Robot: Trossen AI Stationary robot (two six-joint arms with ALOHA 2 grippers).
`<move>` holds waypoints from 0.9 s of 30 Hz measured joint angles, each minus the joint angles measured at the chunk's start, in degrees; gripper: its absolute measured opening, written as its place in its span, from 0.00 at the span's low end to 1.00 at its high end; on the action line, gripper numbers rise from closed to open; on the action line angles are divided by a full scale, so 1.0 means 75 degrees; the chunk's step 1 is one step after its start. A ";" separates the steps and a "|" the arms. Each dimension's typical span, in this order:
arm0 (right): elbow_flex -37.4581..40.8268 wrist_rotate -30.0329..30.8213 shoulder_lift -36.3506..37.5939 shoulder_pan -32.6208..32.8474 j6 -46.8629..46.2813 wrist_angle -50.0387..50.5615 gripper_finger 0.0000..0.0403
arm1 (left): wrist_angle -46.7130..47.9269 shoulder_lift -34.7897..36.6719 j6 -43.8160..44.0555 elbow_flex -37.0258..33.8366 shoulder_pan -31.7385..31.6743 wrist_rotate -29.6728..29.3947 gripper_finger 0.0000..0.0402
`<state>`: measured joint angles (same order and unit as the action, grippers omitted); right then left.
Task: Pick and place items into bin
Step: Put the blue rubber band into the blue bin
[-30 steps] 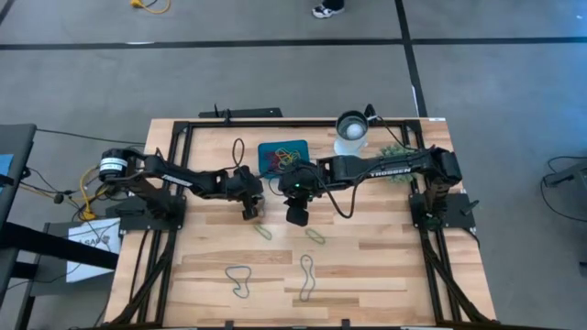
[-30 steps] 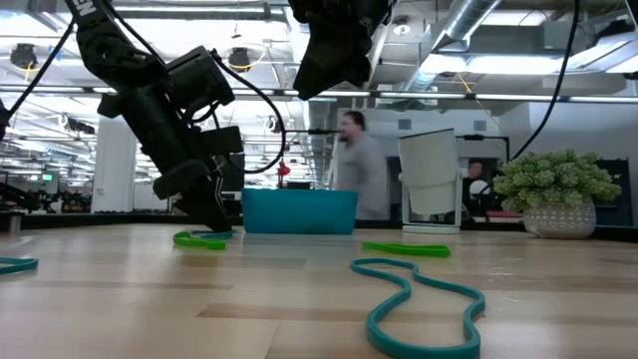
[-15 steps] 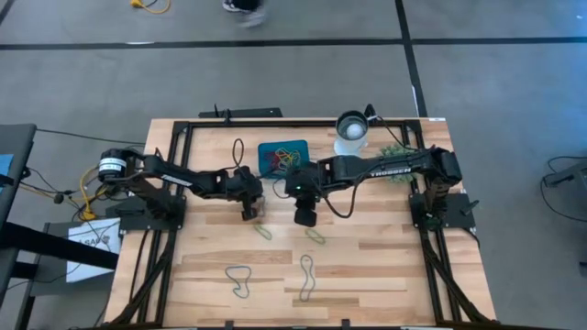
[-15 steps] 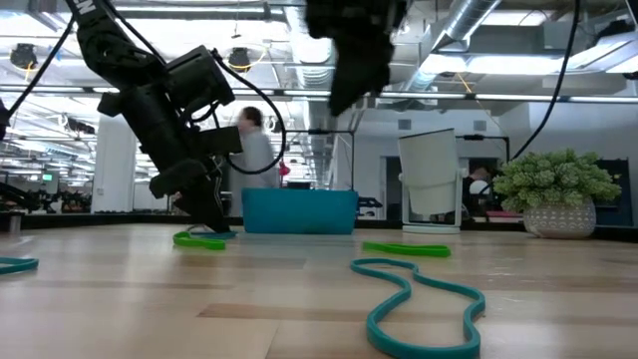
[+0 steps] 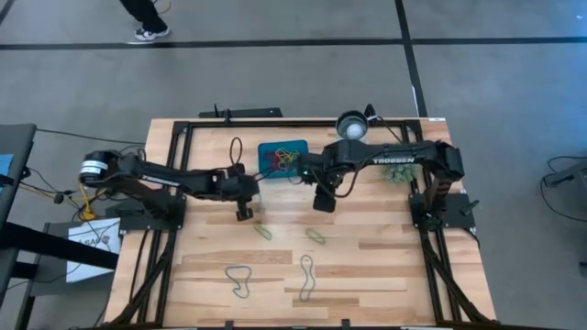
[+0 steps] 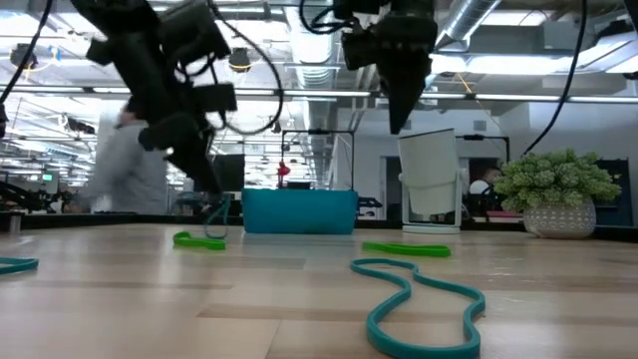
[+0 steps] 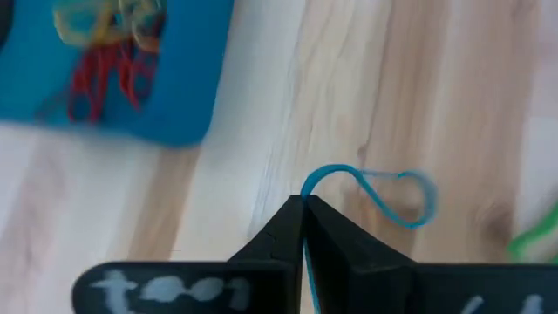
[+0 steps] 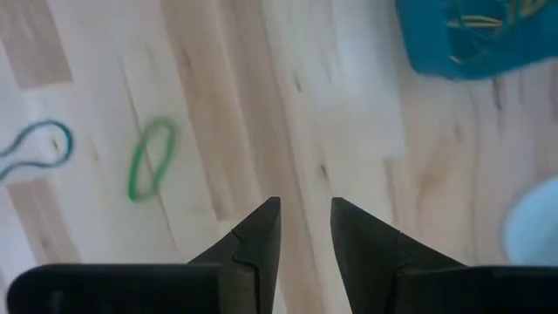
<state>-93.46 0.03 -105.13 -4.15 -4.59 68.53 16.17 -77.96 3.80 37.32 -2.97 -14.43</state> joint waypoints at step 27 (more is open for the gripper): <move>0.3518 -0.0901 0.2530 -0.1146 0.1022 -0.2243 0.24 | -0.0825 -0.0071 -0.2521 0.2564 -0.1786 -0.0223 0.00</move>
<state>-67.08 -6.72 -86.16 -12.74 3.08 51.71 9.99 -78.49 -15.11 56.55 -16.37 -16.10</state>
